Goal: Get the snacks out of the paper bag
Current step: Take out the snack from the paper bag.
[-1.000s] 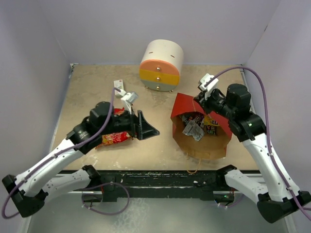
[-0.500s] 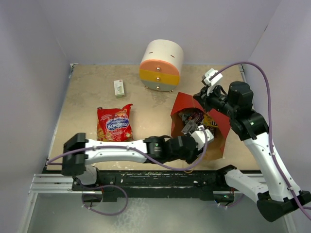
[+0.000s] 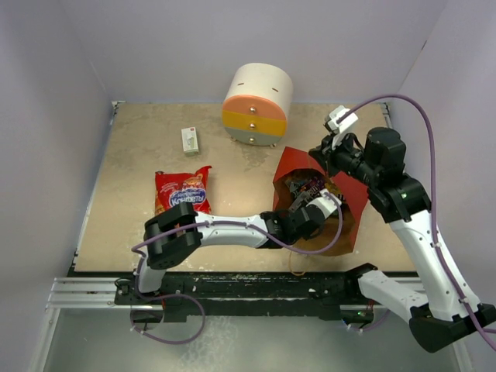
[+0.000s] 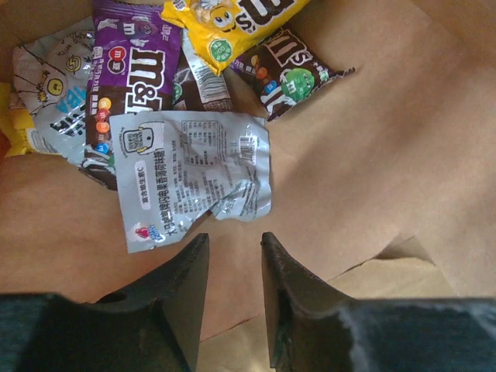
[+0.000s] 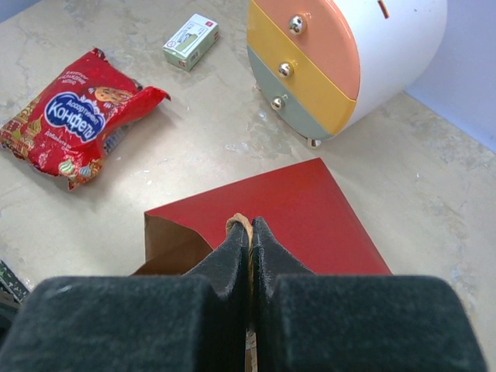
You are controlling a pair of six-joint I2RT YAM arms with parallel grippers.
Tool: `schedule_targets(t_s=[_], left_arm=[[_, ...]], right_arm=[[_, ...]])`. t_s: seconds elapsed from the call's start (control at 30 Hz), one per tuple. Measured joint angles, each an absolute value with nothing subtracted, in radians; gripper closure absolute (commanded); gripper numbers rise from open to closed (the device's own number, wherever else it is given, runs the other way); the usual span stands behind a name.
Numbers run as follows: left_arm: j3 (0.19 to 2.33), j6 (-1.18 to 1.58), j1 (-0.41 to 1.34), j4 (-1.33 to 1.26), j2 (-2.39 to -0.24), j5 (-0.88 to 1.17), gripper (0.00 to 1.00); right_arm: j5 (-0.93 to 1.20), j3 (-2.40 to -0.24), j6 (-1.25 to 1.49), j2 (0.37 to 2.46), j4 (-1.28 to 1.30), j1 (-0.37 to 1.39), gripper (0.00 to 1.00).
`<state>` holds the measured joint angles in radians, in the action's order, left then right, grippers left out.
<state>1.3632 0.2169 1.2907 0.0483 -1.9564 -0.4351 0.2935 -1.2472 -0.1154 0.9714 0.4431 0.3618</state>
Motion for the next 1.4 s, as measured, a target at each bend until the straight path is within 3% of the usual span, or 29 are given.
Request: schedule_targets(t_s=[0.07, 0.17, 0.47, 0.63, 0.9, 1.0, 1.4], left_arm=[[1.363, 0.216, 1.290, 0.015, -1.974, -0.450, 0.54], [1.361, 0.217, 1.291, -0.031, -1.991, -0.457, 0.25], [1.379, 0.216, 1.256, -0.096, -2.078, -0.478, 0.00], [1.388, 0.192, 1.242, -0.095, -2.136, -0.515, 0.00], [1.418, 0.173, 1.216, -0.090, -2.160, -0.477, 0.36], [1.418, 0.175, 1.211, -0.088, -2.160, -0.465, 0.44], [1.396, 0.174, 1.209, -0.073, -2.109, -0.414, 0.56]], right_arm=[[0.294, -1.254, -0.116, 0.977, 0.451, 0.362, 1.00], [0.294, -1.263, -0.116, 0.987, 0.457, 0.362, 1.00], [0.294, -1.266, -0.116, 0.995, 0.458, 0.362, 1.00], [0.294, -1.277, -0.117, 1.008, 0.459, 0.362, 1.00], [0.281, -1.285, -0.122, 1.008, 0.467, 0.362, 1.00], [0.278, -1.290, -0.123, 1.008, 0.467, 0.362, 1.00], [0.270, -1.291, -0.123, 1.008, 0.466, 0.362, 1.00]])
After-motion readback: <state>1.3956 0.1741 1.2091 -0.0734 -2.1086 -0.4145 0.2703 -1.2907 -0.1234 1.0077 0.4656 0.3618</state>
